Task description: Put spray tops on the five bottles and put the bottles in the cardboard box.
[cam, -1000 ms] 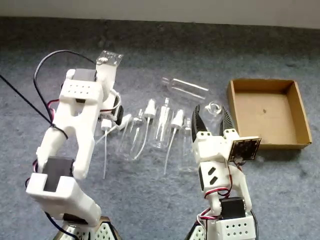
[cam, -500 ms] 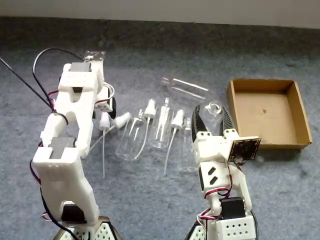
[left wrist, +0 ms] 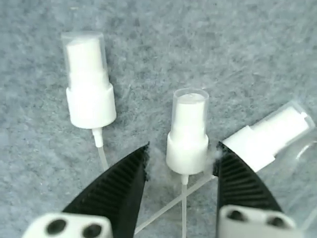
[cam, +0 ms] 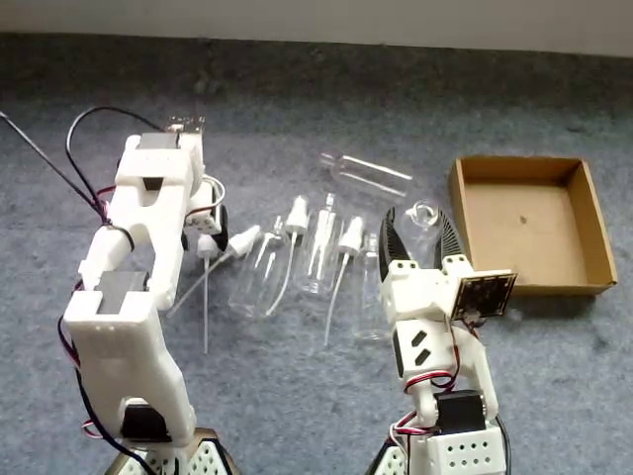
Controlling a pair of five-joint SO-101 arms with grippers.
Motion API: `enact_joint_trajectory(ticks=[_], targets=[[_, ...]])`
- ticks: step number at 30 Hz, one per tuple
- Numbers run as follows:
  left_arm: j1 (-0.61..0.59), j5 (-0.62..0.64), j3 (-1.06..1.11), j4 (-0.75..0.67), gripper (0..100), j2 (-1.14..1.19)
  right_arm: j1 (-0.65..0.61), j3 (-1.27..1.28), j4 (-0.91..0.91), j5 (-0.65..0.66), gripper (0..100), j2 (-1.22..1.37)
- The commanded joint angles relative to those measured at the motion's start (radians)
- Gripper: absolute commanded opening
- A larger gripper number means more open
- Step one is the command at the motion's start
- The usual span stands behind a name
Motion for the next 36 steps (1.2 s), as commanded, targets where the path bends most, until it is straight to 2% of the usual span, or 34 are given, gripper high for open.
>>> enact_joint_trajectory(ticks=[1, 10, 18, 24, 36], targets=[[-0.008, 0.005, 0.042, -0.057, 18, -0.01, 0.013, 0.09, -0.027, -0.003, 6.5, -0.012], [-0.008, 0.005, 0.071, -0.155, 18, -0.01, 0.013, 0.09, -0.027, -0.003, 6.5, -0.012], [-0.007, 0.002, 0.088, -0.161, 18, -0.01, 0.013, 0.09, -0.027, -0.003, 6.5, -0.012], [-0.007, 0.0, 0.131, -0.167, 6, -0.01, 0.013, 0.09, -0.027, -0.003, 6.5, -0.012], [0.004, -0.002, 0.097, -0.183, 6, -0.033, 0.015, 0.09, -0.025, -0.003, 6.5, -0.012]])
